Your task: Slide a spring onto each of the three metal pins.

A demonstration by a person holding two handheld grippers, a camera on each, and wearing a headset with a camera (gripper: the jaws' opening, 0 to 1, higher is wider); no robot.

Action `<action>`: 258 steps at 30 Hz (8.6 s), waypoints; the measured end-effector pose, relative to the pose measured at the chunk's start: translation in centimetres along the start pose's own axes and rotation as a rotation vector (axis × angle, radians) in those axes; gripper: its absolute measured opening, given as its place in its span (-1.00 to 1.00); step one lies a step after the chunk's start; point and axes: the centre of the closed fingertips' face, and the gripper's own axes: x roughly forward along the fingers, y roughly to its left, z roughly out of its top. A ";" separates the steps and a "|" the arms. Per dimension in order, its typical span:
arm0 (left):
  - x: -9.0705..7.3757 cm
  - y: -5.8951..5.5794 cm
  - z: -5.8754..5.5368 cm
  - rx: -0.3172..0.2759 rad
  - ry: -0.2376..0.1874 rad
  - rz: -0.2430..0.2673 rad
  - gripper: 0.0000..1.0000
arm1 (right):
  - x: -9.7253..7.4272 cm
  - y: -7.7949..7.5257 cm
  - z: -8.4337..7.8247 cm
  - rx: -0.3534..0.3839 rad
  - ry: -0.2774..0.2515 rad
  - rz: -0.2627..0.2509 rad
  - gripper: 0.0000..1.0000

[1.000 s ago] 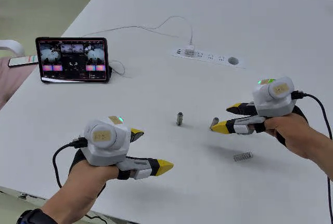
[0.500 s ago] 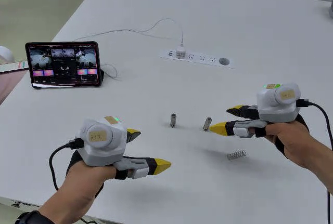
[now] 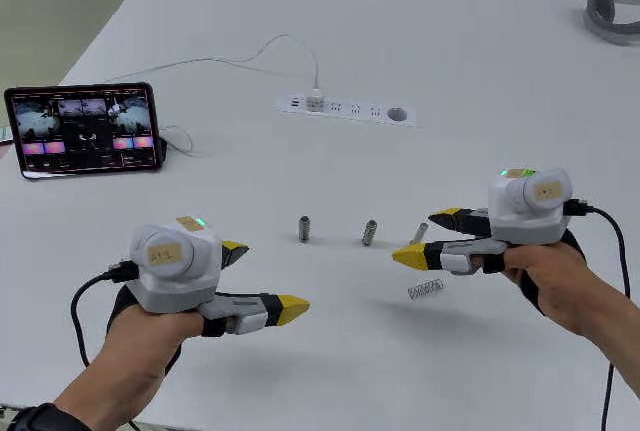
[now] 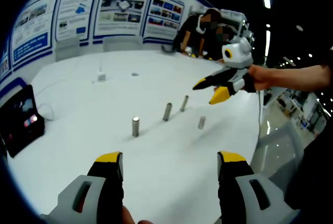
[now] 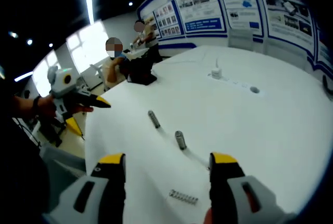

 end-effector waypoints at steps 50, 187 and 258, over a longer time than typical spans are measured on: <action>3.7 -2.2 1.1 0.048 0.022 -0.071 0.54 | -6.0 0.7 -6.1 0.140 -0.060 -0.101 0.52; 13.7 -5.9 -4.9 0.088 0.187 -0.052 -0.80 | -8.6 2.9 -10.5 0.220 -0.027 -0.097 0.61; 6.0 -9.5 -0.8 0.188 0.055 -0.140 -0.80 | -2.6 7.3 -4.0 0.291 -0.133 0.137 0.27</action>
